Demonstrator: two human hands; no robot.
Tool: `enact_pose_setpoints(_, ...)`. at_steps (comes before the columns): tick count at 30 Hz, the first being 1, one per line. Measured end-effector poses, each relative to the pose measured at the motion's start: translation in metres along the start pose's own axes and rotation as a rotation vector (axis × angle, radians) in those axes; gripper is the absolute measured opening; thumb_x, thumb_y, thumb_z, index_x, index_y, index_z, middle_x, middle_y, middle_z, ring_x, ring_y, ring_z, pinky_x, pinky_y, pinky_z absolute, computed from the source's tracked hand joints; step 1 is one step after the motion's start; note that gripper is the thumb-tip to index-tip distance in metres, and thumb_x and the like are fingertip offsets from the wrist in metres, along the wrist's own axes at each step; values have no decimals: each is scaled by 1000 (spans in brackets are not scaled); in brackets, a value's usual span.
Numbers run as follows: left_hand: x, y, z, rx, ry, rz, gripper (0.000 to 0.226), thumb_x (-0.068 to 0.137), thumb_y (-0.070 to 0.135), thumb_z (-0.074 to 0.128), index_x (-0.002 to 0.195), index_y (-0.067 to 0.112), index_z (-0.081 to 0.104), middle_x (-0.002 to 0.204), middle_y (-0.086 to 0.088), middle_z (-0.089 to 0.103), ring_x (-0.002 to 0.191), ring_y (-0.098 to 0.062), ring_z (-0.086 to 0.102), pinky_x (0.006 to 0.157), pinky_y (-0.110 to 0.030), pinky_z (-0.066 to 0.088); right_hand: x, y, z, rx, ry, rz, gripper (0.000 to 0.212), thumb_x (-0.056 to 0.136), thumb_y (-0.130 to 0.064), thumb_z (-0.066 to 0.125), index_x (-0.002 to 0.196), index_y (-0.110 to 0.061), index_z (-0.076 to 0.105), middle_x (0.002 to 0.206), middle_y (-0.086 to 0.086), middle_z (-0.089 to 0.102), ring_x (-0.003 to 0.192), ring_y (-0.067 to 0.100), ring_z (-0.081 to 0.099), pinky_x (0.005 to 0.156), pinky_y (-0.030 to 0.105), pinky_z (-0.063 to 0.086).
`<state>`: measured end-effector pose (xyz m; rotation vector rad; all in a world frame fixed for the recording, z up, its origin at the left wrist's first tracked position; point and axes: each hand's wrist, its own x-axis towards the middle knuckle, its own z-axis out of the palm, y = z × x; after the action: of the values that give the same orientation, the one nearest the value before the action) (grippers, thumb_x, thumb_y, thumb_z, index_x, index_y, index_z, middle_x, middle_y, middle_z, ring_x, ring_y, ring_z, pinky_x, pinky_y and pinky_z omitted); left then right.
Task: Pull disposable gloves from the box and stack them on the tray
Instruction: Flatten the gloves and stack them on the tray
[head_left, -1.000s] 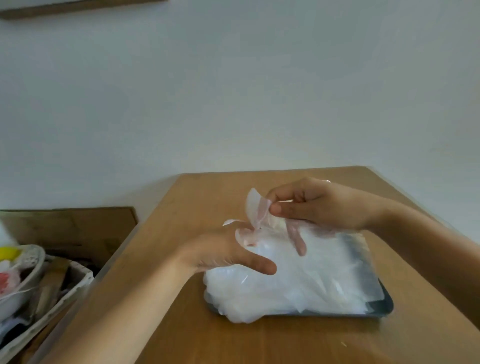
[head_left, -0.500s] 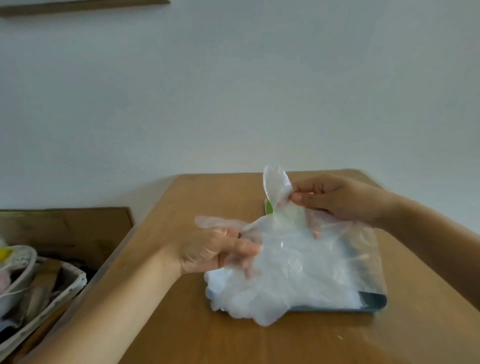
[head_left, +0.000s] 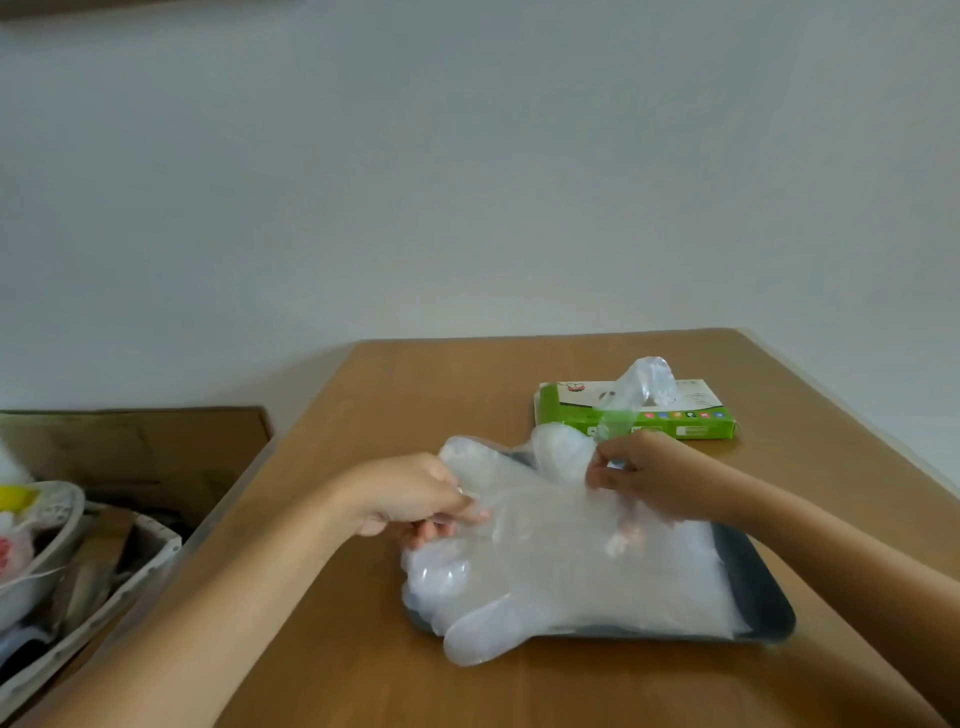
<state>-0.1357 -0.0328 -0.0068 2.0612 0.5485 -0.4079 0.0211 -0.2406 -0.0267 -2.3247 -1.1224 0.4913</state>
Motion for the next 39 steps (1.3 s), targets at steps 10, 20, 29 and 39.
enact_pose_setpoints(10,-39,31,-6,591,870,166,17,89,44,60,87,27,56,77,15,56,68,-5,53,62,-24,39,8,12,8,-116,88,-105,18,97,-29,47,84,-32,58,56,-7,67,42,5,48,49,25,44)
enact_pose_setpoints(20,-2,43,114,669,390,650,24,98,17,46,110,16,67,109,-1,67,98,-17,60,89,-33,47,8,9,9,-129,132,-165,14,97,-27,52,102,-24,65,73,-3,59,60,8,52,57,17,41)
enact_pose_setpoints(29,14,21,123,697,343,588,35,103,21,39,134,14,53,142,-1,49,130,-17,45,114,-25,25,-15,13,7,-604,635,-213,14,87,-26,64,94,-13,65,85,4,64,77,27,63,59,30,43)
enact_pose_setpoints(39,11,16,109,808,219,442,63,101,45,33,154,20,9,161,6,4,147,-7,3,113,-17,-2,-70,25,24,-559,-140,-155,73,93,-63,20,152,-30,-9,158,-10,-13,146,6,-10,106,16,-13)
